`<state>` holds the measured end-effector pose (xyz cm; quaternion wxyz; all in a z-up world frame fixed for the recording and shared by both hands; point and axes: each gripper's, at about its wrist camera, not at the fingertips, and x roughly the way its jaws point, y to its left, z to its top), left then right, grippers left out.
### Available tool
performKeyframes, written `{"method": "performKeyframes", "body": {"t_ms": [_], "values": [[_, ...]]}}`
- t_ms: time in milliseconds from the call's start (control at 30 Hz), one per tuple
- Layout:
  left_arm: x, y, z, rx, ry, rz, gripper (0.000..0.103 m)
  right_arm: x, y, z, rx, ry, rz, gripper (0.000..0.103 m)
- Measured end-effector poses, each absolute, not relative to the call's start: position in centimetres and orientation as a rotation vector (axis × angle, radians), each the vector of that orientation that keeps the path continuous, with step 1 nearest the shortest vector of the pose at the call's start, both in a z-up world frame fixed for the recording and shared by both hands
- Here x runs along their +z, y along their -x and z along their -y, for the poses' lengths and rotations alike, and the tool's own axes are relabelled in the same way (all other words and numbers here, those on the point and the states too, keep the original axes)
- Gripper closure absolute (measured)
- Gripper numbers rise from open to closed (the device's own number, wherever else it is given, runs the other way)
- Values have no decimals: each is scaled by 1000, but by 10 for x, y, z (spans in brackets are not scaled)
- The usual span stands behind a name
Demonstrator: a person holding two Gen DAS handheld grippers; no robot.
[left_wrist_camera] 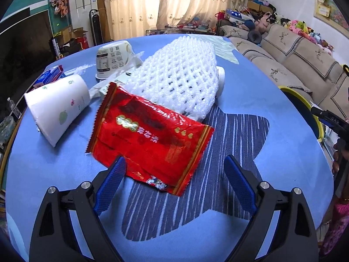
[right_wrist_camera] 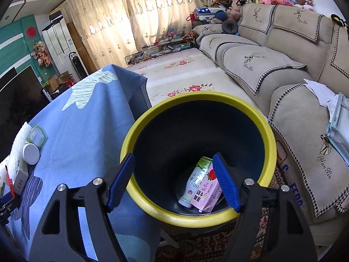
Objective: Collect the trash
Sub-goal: 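Grasp the red snack wrapper with the left tool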
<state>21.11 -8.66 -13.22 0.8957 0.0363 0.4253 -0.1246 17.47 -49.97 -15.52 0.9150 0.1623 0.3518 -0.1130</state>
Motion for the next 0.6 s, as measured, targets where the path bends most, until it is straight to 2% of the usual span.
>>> {"method": "performKeyframes", "body": {"t_ms": [200, 400, 467, 567, 600], "values": [[-136, -220, 91, -196, -96, -900, 25, -158, -176, 500, -226, -341, -731, 33], [-134, -220, 83, -154, -86, -897, 52, -159, -175, 500, -226, -349, -731, 33], [-134, -218, 78, -156, -66, -899, 66, -158, -174, 501, -227, -353, -728, 33], [-131, -213, 74, -164, -61, -895, 80, -157, -172, 502, -227, -359, -723, 33], [-130, -210, 72, -168, -59, -891, 81, -157, -171, 502, -227, -360, -723, 33]]}}
